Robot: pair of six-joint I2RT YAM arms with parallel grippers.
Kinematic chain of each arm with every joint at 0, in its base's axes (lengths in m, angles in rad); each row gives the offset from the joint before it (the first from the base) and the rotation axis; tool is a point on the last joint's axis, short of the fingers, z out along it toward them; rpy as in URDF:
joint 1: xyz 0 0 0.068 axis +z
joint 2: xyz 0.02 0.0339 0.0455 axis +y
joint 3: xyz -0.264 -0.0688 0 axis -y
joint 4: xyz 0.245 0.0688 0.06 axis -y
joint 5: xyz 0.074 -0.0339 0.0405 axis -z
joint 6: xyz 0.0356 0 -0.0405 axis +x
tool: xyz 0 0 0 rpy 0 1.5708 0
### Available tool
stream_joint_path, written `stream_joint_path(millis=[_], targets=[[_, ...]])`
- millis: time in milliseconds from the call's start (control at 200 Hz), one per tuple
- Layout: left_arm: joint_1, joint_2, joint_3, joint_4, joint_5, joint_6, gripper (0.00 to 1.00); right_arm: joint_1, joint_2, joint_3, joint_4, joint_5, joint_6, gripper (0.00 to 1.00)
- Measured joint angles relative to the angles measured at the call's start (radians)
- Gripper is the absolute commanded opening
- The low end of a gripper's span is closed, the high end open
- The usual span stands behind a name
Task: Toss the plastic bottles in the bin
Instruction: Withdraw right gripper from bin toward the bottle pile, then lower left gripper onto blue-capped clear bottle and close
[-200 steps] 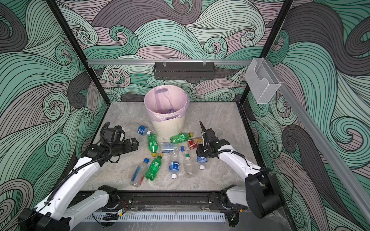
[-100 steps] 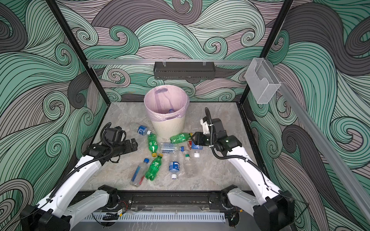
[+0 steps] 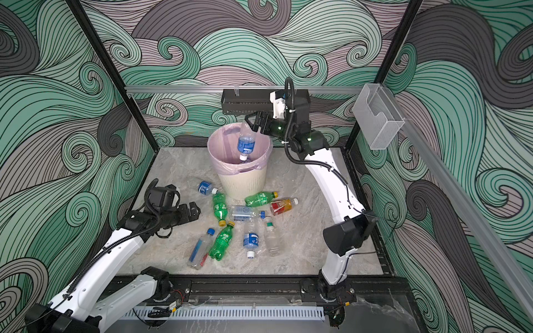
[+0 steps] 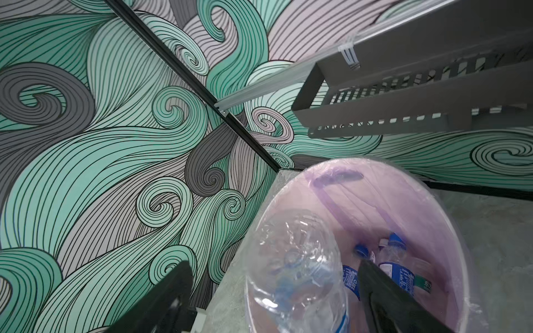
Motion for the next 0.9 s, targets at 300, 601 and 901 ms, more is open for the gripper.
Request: stream_joint_path(millis=[300, 601, 901], targets=[[0.0, -0.062, -0.061, -0.001, 0.054, -0.011, 0.99, -0.001, -0.294, -0.415, 0.007, 0.014, -0.062, 0.99], [0.0, 0.013, -0.061, 0.0, 0.091, -0.03, 0.98, -0.023, -0.627, -0.792, 0.005, 0.056, -0.132, 0.99], [0.0, 0.035, -0.114, -0.004, 0.15, -0.098, 0.96, -0.094, -0.774, -1.123, -0.044, 0.117, -0.127, 0.99]])
